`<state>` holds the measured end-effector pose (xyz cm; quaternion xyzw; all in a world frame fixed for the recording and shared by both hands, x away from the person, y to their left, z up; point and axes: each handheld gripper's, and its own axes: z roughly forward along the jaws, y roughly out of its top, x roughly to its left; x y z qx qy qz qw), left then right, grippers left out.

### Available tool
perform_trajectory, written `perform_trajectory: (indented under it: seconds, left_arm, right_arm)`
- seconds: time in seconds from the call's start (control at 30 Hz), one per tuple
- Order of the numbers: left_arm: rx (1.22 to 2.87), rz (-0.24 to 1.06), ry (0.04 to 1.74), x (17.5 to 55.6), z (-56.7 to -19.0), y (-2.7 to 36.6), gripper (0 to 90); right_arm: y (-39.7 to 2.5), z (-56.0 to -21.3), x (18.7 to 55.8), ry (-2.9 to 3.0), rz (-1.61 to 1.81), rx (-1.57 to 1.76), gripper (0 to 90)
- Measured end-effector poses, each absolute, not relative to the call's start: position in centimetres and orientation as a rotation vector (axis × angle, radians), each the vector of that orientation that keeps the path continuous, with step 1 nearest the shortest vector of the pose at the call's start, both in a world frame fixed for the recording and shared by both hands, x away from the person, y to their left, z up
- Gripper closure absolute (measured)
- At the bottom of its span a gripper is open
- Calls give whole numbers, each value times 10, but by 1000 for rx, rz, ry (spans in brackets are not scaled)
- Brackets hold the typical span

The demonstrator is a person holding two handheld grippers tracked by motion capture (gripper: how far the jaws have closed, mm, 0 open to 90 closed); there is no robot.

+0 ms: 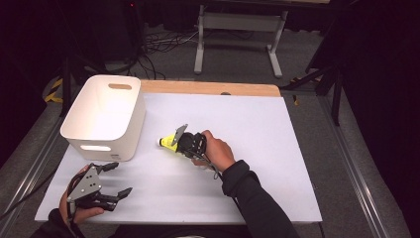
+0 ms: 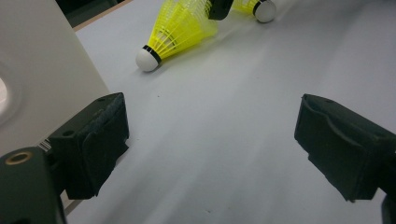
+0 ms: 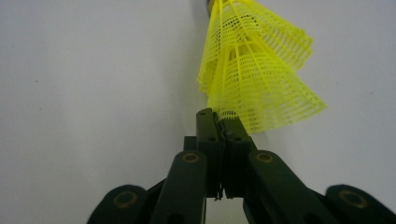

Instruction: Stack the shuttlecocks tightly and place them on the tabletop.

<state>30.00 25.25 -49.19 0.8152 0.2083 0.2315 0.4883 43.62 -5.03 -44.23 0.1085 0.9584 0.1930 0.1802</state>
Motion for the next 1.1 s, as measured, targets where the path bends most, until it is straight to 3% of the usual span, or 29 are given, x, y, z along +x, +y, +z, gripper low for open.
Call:
perform_trajectory:
  seconds: [0.2,0.53,1.0,1.1]
  left_arm:
    - [1983,561,506,300,-492,253,109]
    - [1986,565,508,300,-492,252,109]
    - [1985,569,513,300,-492,252,108]
    - [1986,569,515,301,-493,252,108]
  right_arm:
    - [-53,-441,433,2680,549,335,737]
    - [-70,-421,422,2605,717,366,645]
    - [-132,-400,412,2468,948,485,490]
    - [-149,-402,411,2453,1006,524,420]
